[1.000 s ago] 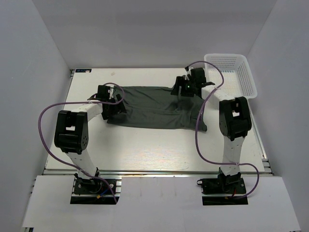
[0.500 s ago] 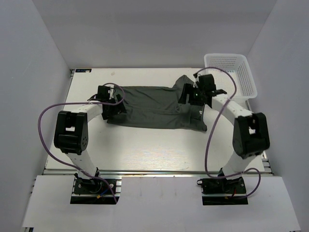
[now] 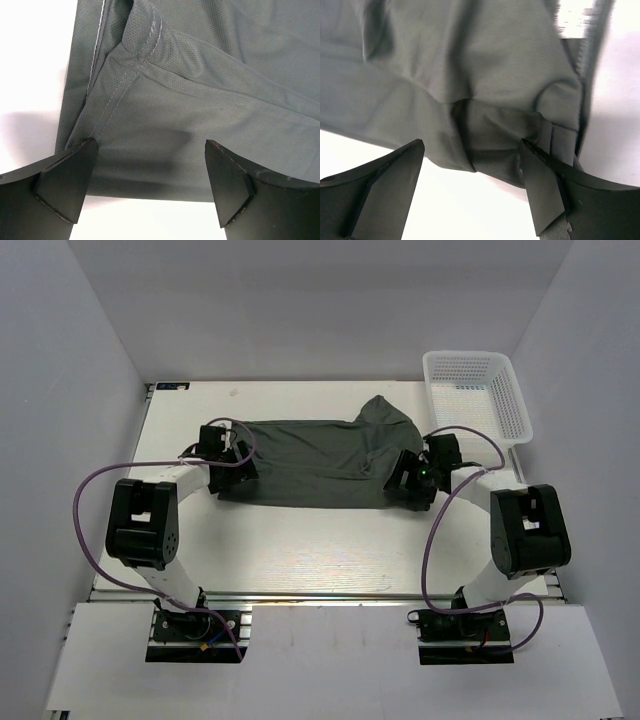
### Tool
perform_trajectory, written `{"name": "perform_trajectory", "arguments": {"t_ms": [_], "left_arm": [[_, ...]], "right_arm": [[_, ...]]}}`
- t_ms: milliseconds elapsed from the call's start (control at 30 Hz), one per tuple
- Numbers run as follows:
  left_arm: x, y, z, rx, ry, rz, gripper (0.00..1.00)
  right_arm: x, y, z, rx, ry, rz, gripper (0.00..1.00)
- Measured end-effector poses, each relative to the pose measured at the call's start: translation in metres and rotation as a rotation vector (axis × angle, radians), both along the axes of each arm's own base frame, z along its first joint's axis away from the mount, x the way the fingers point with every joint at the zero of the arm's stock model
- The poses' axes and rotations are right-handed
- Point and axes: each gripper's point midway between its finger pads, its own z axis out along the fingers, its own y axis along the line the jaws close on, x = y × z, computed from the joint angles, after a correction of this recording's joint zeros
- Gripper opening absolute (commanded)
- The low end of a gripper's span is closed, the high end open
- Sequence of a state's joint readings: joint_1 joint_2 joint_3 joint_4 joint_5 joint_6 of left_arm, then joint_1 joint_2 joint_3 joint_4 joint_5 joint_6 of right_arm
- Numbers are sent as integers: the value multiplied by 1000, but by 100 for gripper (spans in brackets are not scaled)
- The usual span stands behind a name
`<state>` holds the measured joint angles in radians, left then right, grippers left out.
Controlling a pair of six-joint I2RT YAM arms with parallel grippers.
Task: Fold and stack the t-shirts
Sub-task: Fold the flattened tshirt in 1/3 of the way
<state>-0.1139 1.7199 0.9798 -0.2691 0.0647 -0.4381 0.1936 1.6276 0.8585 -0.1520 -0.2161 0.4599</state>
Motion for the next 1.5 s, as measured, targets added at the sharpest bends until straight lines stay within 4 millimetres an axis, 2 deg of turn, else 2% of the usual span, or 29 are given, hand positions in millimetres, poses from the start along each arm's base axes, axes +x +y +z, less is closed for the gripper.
{"name": "perform_trajectory", "arguments": {"t_ms": [133, 367, 567, 833, 1067, 1267, 1367, 1433, 1500], "left_arm": [[-11, 8, -1, 30, 14, 30, 100], [-16, 13, -3, 48, 29, 55, 100], [-25, 14, -2, 51, 33, 60, 100], [-66, 16, -3, 39, 45, 59, 100], [-99, 1, 1, -65, 5, 12, 100], [-120, -2, 8, -98, 36, 35, 100], [-118, 0, 21, -98, 22, 55, 100], [-107, 0, 36, -95, -7, 66, 100], [-87, 0, 56, -93, -47, 72, 100]], "right_arm": [[2, -9, 1, 40, -14, -54, 83], [-10, -31, 1, 56, -42, -127, 83], [-18, -35, 1, 75, -51, -129, 82], [-48, -37, 1, 72, -61, -117, 82], [-84, -37, 2, 89, -80, -108, 82], [-101, -39, 2, 73, -53, -91, 82], [-101, -41, 6, 54, -35, -86, 84], [-94, -43, 15, 39, -42, -87, 90], [-77, -43, 31, 28, -78, -82, 90]]}}
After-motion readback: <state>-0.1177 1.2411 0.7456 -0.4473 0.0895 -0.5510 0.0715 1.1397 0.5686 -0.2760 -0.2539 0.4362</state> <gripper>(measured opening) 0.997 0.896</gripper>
